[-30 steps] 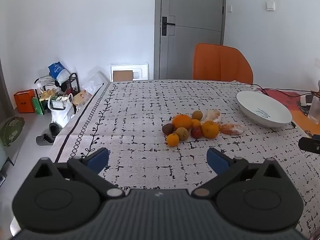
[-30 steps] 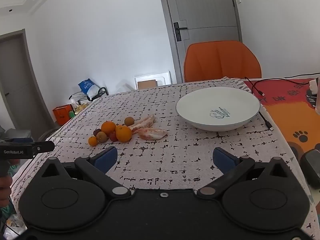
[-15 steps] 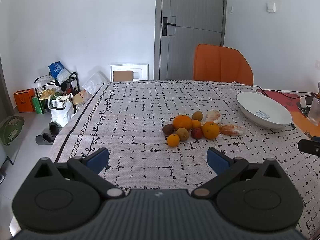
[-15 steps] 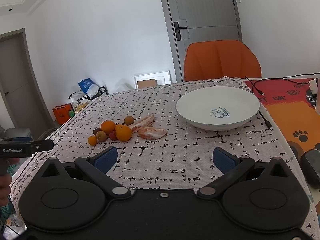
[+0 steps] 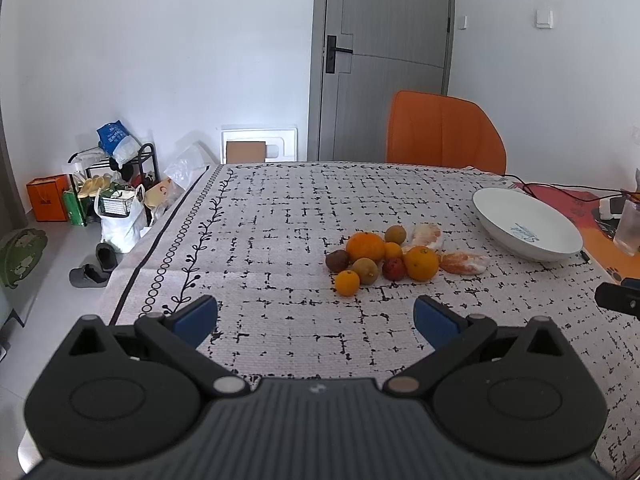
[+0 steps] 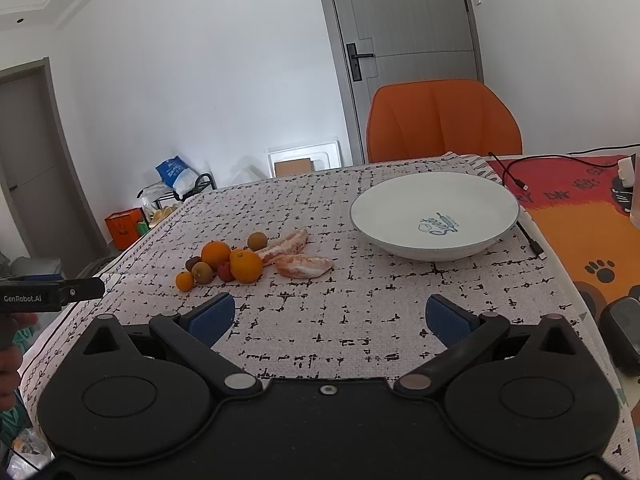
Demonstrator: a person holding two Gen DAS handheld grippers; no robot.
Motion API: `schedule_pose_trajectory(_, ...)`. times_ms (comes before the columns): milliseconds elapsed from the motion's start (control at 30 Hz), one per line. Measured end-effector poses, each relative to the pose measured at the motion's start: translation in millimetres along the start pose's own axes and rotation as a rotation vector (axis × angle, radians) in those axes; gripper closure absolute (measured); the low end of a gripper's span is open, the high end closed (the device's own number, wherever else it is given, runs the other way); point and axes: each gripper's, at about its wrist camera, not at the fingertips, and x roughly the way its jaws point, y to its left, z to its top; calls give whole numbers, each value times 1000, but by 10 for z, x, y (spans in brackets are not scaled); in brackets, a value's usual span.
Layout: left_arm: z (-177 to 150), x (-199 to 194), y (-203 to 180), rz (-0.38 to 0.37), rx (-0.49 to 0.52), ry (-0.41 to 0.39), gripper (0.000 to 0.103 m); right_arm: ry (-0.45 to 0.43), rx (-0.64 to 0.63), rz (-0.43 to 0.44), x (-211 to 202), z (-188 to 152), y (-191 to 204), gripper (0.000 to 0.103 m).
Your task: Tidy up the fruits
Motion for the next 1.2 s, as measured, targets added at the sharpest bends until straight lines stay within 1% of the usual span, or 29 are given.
schedule_pose_trajectory(1200, -1, -27, 31, 5, -2, -7, 0, 6, 6, 2, 0, 15, -12, 0)
